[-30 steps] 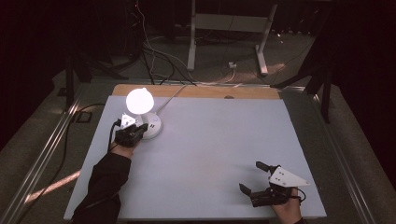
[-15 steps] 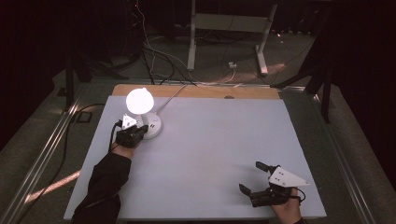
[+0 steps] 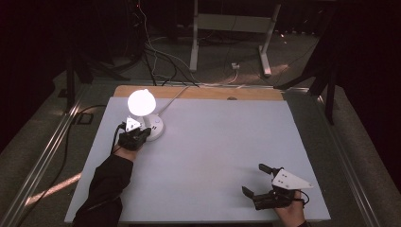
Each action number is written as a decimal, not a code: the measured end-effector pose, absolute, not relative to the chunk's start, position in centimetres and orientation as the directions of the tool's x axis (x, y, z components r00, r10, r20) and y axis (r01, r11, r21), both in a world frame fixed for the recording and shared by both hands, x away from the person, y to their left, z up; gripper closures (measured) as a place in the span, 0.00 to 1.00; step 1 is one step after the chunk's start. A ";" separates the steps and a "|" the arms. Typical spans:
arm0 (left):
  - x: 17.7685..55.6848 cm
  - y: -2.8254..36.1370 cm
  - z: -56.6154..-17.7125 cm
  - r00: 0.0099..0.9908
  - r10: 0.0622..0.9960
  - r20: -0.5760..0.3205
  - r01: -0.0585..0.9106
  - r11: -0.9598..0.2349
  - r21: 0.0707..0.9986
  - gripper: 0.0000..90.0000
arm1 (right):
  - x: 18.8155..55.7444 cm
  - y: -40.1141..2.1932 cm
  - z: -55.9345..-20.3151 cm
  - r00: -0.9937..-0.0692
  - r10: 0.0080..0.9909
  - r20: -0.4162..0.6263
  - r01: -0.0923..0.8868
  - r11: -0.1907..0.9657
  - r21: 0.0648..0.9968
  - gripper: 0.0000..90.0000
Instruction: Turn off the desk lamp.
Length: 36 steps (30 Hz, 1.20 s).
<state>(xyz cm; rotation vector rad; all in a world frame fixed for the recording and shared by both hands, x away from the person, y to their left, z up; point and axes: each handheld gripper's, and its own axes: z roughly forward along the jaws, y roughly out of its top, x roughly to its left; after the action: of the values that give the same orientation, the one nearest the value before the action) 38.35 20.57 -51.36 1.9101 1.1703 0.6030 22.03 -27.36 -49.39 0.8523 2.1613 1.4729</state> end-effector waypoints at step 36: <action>36.7 19.6 -47.7 0.517 0.848 -0.116 0.492 -0.184 0.851 0.63 | 22.1 -27.7 -49.3 -0.731 0.682 0.024 0.264 0.250 0.931 0.00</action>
<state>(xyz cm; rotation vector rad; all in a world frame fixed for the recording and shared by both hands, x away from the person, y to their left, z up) 36.74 19.64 -47.66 1.8367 1.1124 0.4847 22.10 -27.68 -49.30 0.8649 2.1426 1.4796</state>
